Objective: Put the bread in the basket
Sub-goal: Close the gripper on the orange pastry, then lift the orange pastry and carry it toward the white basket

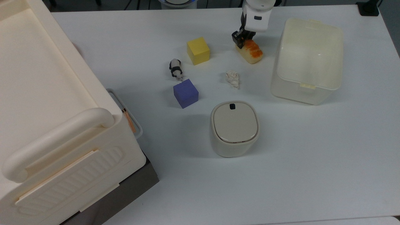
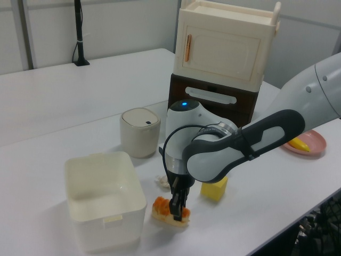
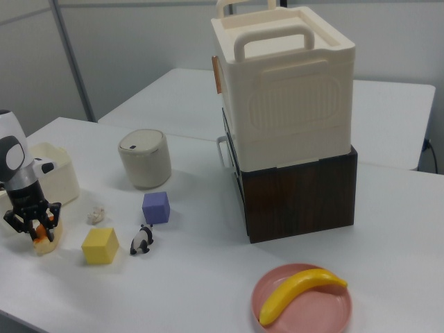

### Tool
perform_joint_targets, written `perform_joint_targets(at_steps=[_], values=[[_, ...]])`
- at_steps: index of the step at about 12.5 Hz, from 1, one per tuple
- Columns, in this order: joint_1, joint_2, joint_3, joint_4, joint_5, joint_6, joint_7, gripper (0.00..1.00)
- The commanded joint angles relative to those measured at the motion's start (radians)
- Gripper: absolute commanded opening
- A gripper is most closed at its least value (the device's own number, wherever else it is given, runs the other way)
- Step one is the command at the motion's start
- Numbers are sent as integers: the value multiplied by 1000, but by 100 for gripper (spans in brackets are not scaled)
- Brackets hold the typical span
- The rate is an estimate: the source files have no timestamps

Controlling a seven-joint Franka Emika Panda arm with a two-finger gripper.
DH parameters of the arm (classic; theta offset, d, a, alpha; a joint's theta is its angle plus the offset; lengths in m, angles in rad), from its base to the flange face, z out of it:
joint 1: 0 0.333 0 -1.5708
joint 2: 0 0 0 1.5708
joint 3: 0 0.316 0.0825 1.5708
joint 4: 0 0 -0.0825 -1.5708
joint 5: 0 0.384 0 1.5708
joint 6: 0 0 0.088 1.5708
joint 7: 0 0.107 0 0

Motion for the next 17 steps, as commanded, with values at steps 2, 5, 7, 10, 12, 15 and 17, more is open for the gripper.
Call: perform_joint_targets(at_steps=[2, 5, 7, 10, 12, 15, 17], values=[[14, -4, -7, -3, -8, 22, 2, 0], [-3, -6, -7, 23, -1, 15, 30, 0], [-52, -9, -10, 62, -1, -20, 42, 0], [-147, -7, -21, 176, 1, -128, 36, 0], [-169, -10, -39, 233, -1, -183, 41, 0], [-170, -15, -64, 378, 1, -304, 47, 0], [-154, -21, -64, 461, 1, -346, 96, 0]])
